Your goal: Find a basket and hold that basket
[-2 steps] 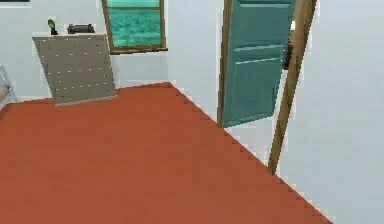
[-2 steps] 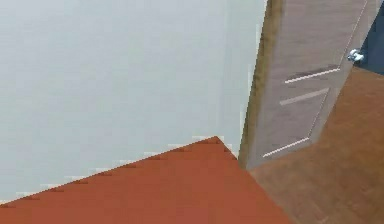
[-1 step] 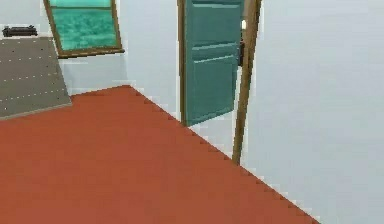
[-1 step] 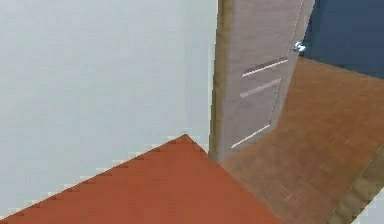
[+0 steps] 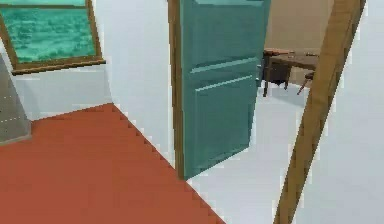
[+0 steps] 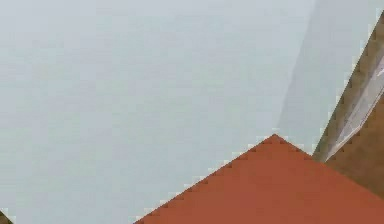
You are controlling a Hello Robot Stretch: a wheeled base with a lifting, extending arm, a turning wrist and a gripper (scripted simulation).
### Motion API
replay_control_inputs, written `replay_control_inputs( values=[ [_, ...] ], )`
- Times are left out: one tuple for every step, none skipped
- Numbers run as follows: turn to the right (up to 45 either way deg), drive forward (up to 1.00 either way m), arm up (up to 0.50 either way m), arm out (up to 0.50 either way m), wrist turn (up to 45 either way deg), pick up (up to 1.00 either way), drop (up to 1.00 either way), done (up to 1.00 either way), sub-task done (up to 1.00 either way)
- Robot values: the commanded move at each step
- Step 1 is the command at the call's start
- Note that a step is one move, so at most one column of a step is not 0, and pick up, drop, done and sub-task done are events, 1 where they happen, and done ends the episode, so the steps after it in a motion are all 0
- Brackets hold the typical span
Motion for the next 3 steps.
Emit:
replay_control_inputs(
  values=[
    [0.0, 0.7, 0.0, 0.0, 0.0, 0.0, 0.0, 0.0, 0.0],
    [18.0, 0.0, 0.0, 0.0, 0.0, 0.0, 0.0, 0.0, 0.0],
    [0.0, 0.75, 0.0, 0.0, 0.0, 0.0, 0.0, 0.0, 0.0]
  ],
)
